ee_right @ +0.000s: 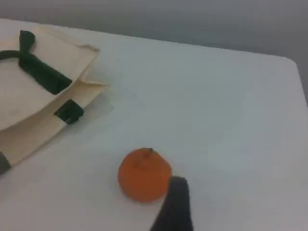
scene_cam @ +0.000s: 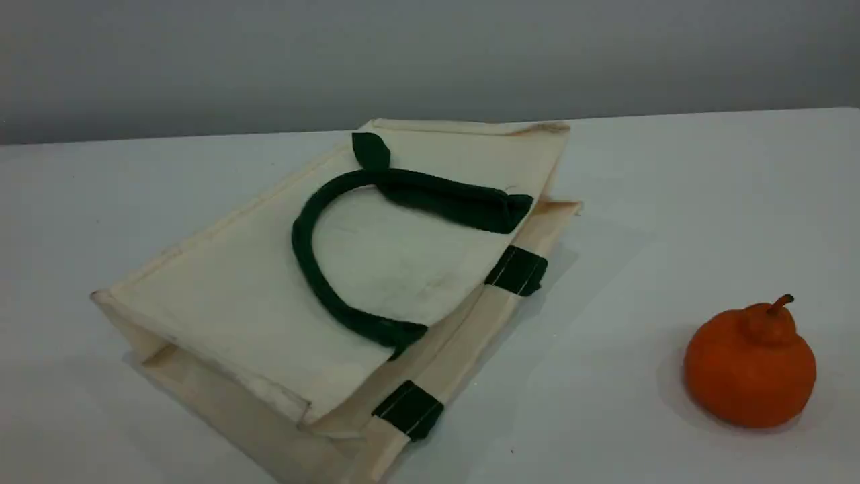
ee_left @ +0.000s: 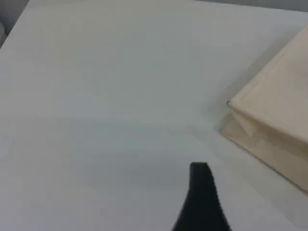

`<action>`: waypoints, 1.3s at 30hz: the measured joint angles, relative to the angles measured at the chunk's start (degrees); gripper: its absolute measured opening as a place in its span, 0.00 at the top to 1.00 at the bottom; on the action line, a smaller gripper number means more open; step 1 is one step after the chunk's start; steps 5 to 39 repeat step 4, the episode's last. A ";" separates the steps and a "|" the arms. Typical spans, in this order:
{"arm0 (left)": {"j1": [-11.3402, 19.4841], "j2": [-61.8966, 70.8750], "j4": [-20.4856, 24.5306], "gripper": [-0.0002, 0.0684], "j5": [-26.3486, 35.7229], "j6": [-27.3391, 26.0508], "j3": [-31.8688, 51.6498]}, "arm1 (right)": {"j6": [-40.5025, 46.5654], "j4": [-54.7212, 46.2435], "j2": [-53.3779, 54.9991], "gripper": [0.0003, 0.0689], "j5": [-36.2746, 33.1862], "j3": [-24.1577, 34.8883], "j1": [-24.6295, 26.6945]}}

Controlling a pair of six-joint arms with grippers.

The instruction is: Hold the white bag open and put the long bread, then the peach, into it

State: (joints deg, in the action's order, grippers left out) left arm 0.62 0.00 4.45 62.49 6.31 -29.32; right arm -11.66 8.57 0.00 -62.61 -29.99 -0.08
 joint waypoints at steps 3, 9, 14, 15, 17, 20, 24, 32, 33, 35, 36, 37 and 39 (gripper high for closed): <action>0.00 0.00 0.00 0.31 0.00 0.06 0.00 | 0.00 0.05 0.00 0.15 0.00 0.00 0.00; 0.00 0.00 0.00 0.31 0.00 0.06 0.00 | 0.00 0.05 0.00 0.15 0.00 0.00 0.00; 0.00 0.00 0.00 0.31 0.00 0.06 0.00 | 0.00 0.05 0.00 0.15 0.00 0.00 0.00; 0.00 0.00 0.00 0.31 0.00 0.06 0.00 | 0.00 0.05 0.00 0.15 0.00 0.00 0.00; 0.00 0.00 0.00 0.31 0.00 0.06 0.00 | 0.00 0.05 0.00 0.15 0.00 0.00 0.00; 0.00 0.00 0.00 0.31 0.00 0.06 0.00 | 0.00 0.05 0.00 0.15 0.00 0.00 0.00; 0.00 0.00 0.00 0.31 0.00 0.06 0.00 | 0.00 0.05 0.00 0.15 0.00 0.00 0.00; 0.00 0.00 0.00 0.31 0.00 0.06 0.00 | 0.00 0.05 0.00 0.15 0.00 0.00 0.00; 0.00 0.00 0.00 0.31 0.00 0.06 0.00 | 0.00 0.05 0.00 0.15 0.00 0.00 0.00; 0.00 0.00 0.00 0.31 0.00 0.06 0.00 | 0.00 0.05 0.00 0.15 0.00 0.00 0.00; 0.00 0.00 0.00 0.31 0.00 0.06 0.00 | 0.00 0.05 0.00 0.15 0.00 0.00 0.00; 0.00 0.00 0.00 0.31 0.00 0.06 0.00 | 0.00 0.05 0.00 0.15 0.00 0.00 0.00; 0.00 0.00 0.00 0.31 0.00 0.06 0.00 | 0.00 0.05 0.00 0.15 0.00 0.00 0.00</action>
